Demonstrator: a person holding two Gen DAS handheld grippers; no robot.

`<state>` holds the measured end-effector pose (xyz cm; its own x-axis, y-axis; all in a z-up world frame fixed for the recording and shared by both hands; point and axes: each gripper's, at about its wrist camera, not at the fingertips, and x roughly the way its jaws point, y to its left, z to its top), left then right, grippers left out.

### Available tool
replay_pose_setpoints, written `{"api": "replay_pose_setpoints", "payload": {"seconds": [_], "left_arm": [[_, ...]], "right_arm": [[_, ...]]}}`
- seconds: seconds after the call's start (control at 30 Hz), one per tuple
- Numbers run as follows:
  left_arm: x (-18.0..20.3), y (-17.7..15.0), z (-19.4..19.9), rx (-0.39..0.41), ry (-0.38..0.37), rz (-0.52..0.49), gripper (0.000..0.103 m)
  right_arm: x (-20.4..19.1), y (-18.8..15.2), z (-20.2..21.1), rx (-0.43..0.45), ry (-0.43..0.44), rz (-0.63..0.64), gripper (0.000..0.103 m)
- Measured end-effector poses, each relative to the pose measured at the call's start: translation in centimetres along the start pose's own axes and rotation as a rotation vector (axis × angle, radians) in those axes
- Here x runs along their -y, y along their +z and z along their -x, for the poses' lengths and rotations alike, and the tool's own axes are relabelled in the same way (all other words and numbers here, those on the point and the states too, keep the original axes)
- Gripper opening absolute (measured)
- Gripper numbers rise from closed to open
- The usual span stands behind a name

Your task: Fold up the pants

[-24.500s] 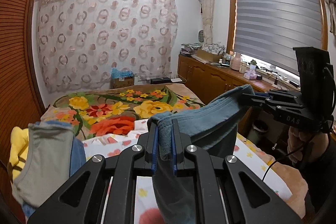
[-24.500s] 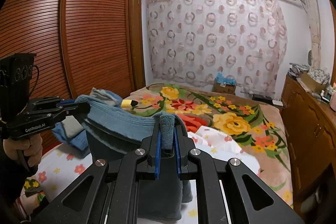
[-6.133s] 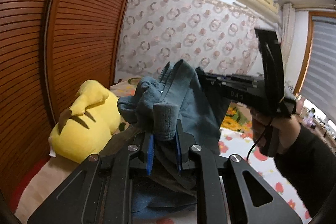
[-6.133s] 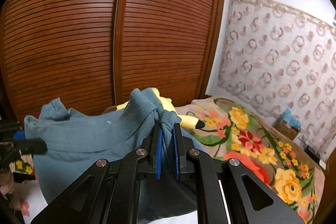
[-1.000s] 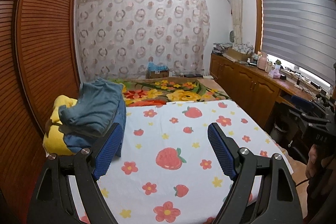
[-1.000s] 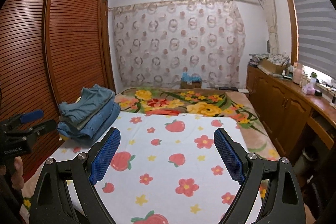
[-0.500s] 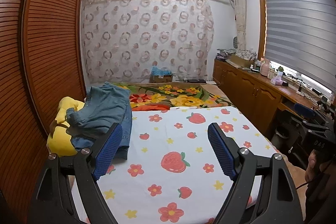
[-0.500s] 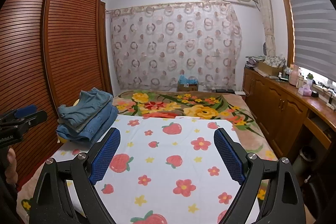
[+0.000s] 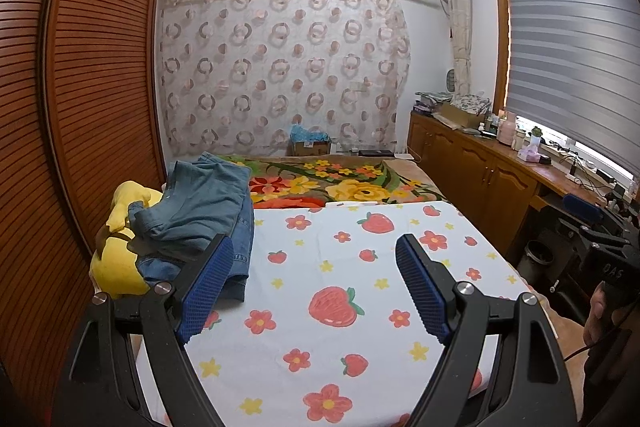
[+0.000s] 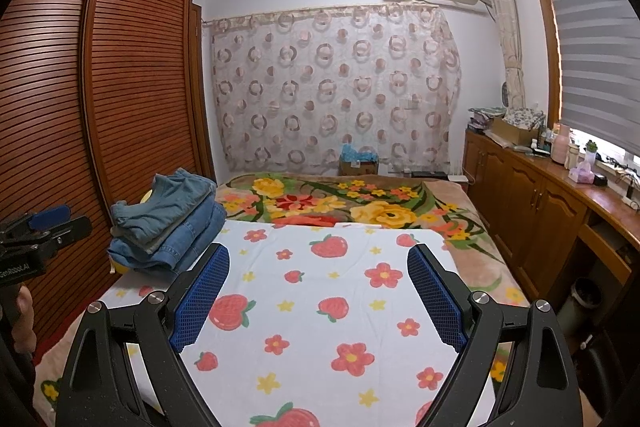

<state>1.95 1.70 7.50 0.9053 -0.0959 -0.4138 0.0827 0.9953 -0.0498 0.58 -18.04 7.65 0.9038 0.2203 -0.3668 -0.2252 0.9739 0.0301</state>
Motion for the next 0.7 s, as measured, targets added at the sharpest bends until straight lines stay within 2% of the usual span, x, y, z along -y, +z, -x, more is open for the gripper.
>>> {"api": "replay_pose_setpoints", "payload": {"seconds": [0.7], "left_arm": [[-0.14, 0.06, -0.07, 0.0, 0.001, -0.001, 0.084]], "right_arm": [[0.06, -0.06, 0.02, 0.003, 0.001, 0.002, 0.092]]}}
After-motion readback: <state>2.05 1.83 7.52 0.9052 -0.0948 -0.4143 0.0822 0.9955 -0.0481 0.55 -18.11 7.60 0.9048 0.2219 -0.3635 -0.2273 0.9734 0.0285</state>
